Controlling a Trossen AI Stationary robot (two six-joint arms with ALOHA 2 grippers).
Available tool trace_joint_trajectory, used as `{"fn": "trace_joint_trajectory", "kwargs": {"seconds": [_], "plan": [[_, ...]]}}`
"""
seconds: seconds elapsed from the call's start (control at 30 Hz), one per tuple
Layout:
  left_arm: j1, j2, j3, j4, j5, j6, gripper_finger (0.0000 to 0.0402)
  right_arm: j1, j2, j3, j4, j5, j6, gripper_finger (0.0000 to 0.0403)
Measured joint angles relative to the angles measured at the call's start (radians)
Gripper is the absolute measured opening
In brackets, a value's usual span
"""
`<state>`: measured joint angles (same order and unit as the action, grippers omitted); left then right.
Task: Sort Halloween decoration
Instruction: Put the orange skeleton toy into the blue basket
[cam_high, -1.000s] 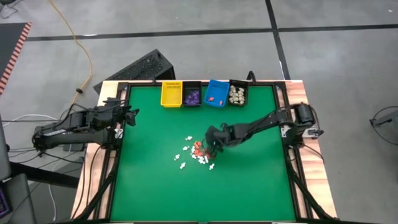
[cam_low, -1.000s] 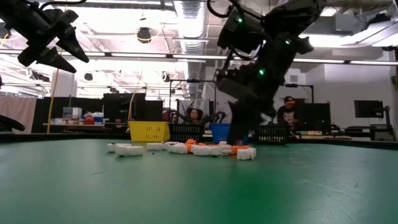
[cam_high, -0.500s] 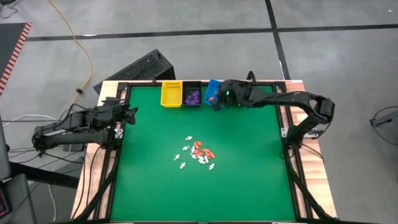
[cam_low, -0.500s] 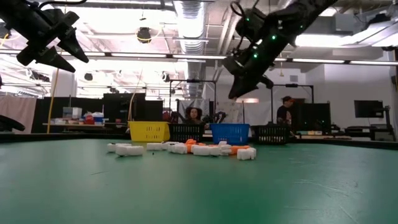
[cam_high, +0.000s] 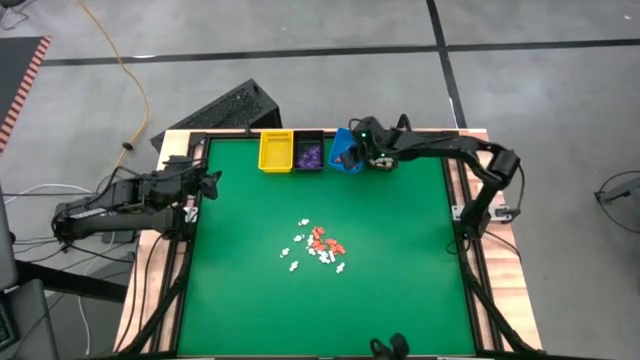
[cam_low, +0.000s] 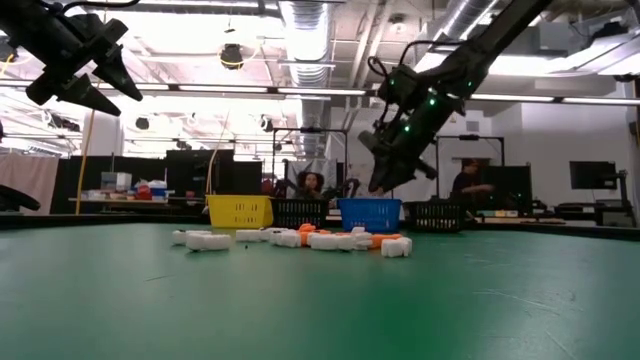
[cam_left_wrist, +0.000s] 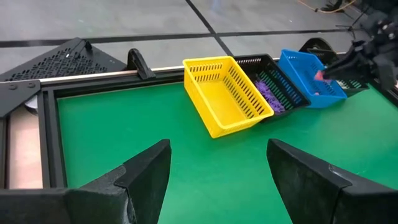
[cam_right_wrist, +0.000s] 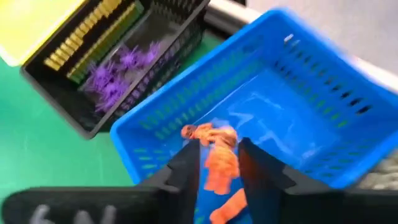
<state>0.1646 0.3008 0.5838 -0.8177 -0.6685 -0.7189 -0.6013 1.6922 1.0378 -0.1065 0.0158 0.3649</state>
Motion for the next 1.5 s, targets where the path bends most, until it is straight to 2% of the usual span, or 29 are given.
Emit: {"fn": "trace_joint_trajectory", "kwargs": {"seconds": [0.17, 0.27, 0.4, 0.53, 0.67, 0.8, 0.93, 1.17, 1.5], "plan": [[0.000, 0.000, 0.000, 0.000, -0.001, 0.000, 0.0256, -0.010, 0.016, 0.000, 0.018, -0.049, 0.024, 0.0195], [0.000, 0.000, 0.000, 0.000, -0.001, 0.000, 0.0256, -0.010, -0.009, 0.000, 0.019, -0.056, 0.027, 0.0219], [0.000, 0.000, 0.000, 0.000, 0.000, 0.000, 0.0256, 0.026, -0.081, 0.001, 0.044, -0.174, -0.032, 0.0226], [0.000, 0.000, 0.000, 0.000, 0.001, 0.019, 0.0256, 0.135, -0.140, 0.001, 0.039, -0.257, -0.091, 0.0221], [0.000, 0.000, 0.000, 0.000, 0.002, 0.024, 0.0256, 0.283, -0.146, 0.001, 0.037, -0.247, -0.156, 0.0215], [0.000, 0.000, 0.000, -0.001, 0.002, 0.023, 0.0256, 0.422, -0.094, 0.001, 0.041, -0.149, -0.201, 0.0210], [0.000, 0.000, 0.000, 0.000, 0.008, 0.021, 0.0256, 0.514, -0.022, 0.001, 0.054, -0.079, -0.224, 0.0206], [0.000, 0.000, 0.000, -0.001, 0.029, 0.017, 0.0256, 0.579, 0.099, 0.001, 0.095, -0.065, -0.227, 0.0199], [0.000, 0.000, 0.000, -0.001, 0.034, -0.002, 0.0256, 0.586, 0.232, 0.004, 0.178, -0.047, -0.183, 0.0195]]}}
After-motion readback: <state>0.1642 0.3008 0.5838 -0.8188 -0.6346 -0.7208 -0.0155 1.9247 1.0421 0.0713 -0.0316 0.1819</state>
